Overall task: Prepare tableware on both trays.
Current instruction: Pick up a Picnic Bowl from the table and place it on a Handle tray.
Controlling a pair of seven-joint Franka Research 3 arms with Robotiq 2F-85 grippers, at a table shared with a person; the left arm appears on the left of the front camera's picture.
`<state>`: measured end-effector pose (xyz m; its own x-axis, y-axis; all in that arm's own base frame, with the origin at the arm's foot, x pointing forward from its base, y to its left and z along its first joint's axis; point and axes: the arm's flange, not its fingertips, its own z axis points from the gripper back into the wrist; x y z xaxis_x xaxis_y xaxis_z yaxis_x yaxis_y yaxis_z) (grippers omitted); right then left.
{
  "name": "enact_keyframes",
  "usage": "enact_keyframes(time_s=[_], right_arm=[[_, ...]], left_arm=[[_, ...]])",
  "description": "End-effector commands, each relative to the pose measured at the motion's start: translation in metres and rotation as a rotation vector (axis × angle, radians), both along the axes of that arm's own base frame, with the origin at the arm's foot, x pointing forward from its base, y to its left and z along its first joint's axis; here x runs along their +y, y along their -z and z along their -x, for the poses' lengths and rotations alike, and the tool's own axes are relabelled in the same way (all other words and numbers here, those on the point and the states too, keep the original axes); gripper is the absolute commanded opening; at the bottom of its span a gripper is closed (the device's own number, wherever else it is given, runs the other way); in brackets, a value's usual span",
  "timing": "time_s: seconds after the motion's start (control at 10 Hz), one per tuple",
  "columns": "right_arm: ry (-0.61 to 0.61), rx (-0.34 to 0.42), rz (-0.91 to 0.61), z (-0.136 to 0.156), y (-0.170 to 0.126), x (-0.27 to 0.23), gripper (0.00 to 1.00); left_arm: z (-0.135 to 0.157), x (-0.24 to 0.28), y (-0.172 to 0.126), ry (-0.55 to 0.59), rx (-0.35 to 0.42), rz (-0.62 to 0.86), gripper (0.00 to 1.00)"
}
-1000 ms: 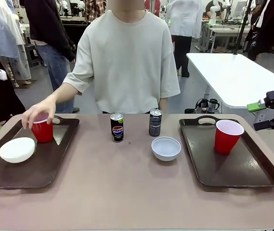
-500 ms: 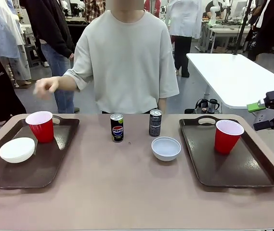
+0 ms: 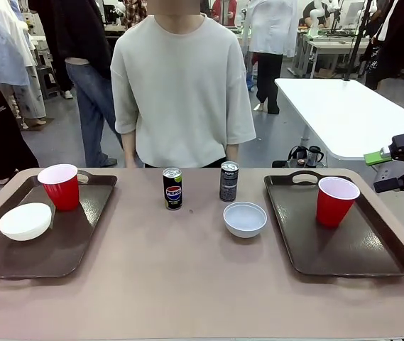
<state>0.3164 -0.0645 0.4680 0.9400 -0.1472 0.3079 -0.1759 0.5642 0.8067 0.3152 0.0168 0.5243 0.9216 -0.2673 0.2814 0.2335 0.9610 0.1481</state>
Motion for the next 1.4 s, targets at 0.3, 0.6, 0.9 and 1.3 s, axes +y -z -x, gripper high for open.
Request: enact_keyframes(time_s=[0.3, 0.6, 0.9, 1.3], right_arm=[[-0.003, -0.019, -0.030, -0.003, 0.001, 0.000, 1.00], [0.049, 0.011, 0.117, 0.018, -0.006, 0.001, 1.00], [0.110, 0.085, 0.387, 0.005, -0.047, 0.061, 1.00], [0.060, 0.227, 0.594, -0.043, -0.030, 0.160, 1.00]], left_arm=[[0.002, 0.002, 0.000, 0.010, 0.006, -0.010, 0.67], [0.002, 0.002, 0.000, 0.010, 0.006, -0.010, 0.67], [0.002, 0.002, 0.000, 0.010, 0.006, -0.010, 0.67], [-0.002, 0.046, -0.032, -0.069, 0.152, 0.526, 0.67]])
